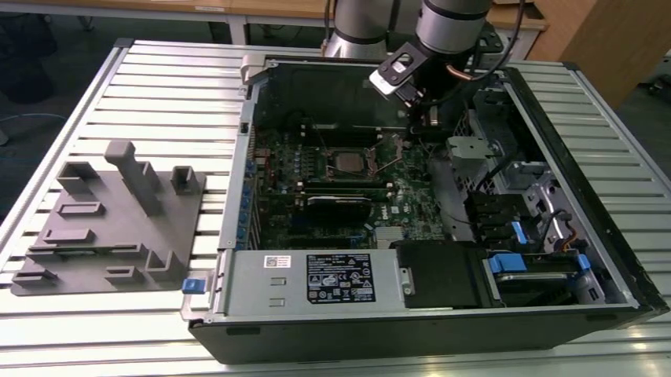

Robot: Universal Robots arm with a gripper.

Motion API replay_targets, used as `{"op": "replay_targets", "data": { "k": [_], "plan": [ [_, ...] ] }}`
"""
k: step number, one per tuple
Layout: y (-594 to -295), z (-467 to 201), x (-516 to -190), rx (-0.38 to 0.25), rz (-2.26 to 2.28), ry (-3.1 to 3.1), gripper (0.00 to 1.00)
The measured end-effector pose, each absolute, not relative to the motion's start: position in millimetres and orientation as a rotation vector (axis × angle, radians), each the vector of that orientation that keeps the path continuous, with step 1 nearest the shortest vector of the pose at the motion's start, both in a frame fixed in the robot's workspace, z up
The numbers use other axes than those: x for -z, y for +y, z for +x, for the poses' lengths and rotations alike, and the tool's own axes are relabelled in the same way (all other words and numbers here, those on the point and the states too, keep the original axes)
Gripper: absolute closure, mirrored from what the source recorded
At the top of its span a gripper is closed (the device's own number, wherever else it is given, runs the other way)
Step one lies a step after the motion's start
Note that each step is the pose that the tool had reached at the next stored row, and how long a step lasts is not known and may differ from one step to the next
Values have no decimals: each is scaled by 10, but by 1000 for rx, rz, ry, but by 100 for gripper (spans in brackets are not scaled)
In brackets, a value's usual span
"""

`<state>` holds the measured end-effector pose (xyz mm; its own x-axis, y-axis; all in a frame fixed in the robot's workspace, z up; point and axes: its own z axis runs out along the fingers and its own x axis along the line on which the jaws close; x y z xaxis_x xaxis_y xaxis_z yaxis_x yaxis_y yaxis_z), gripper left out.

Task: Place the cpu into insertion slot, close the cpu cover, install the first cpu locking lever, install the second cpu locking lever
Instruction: 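Close the cpu cover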

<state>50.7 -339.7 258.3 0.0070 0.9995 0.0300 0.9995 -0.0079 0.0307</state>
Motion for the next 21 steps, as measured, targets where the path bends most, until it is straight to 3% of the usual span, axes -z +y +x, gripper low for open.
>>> {"op": "replay_targets", "data": {
  "k": [21],
  "plan": [
    [-3397, 579, -2460, -67, 2233, 2208, 89]
  ]
}}
